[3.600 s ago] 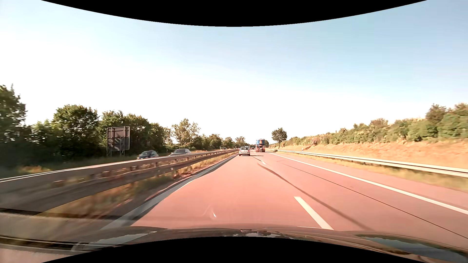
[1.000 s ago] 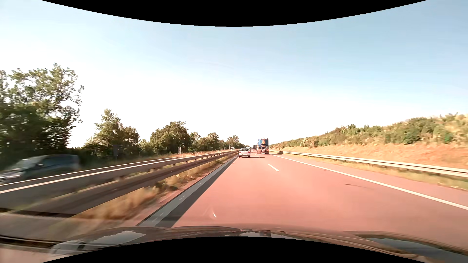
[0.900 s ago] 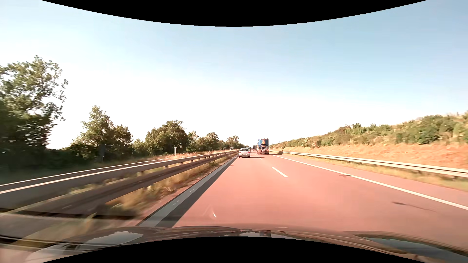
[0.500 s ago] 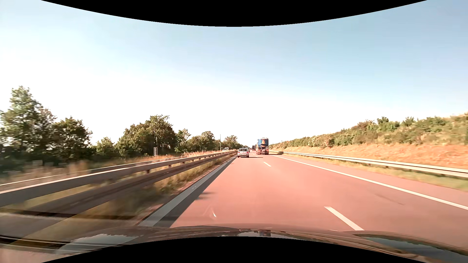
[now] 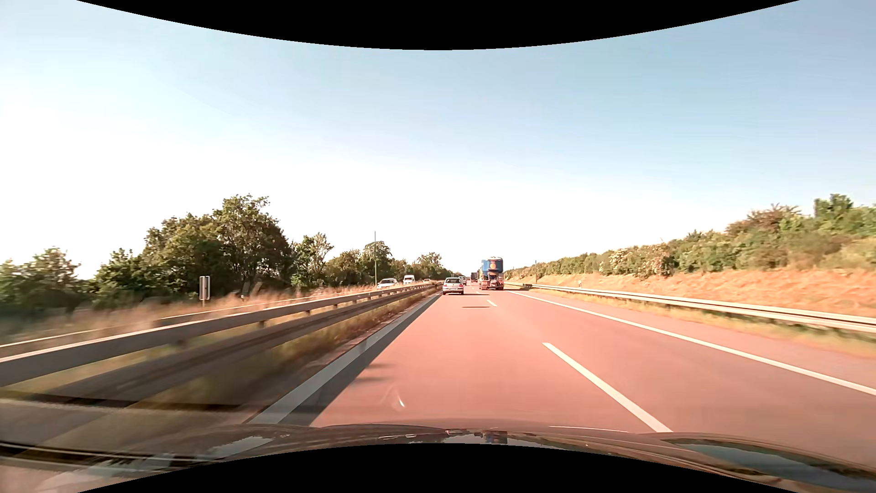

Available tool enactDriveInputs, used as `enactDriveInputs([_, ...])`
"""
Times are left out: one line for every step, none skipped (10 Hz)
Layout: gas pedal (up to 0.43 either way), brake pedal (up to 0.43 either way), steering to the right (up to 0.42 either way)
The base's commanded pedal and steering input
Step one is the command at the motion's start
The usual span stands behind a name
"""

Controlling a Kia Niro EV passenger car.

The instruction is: Follow the waypoints while adhering to traffic rules and regulations

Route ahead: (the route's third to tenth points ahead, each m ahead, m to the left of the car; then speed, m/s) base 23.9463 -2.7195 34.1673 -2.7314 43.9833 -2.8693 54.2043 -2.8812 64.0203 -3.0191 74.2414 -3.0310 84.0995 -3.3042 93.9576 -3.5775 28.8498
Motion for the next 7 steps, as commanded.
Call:
enactDriveInputs([0.311, 0.006, -0.001])
enactDriveInputs([0.311, 0.006, -0.001])
enactDriveInputs([0.319, 0.006, -0.001])
enactDriveInputs([0.319, 0.006, -0.001])
enactDriveInputs([0.319, 0.006, 0.0])
enactDriveInputs([0.319, 0.006, 0.0])
enactDriveInputs([0.331, 0.006, 0.0])
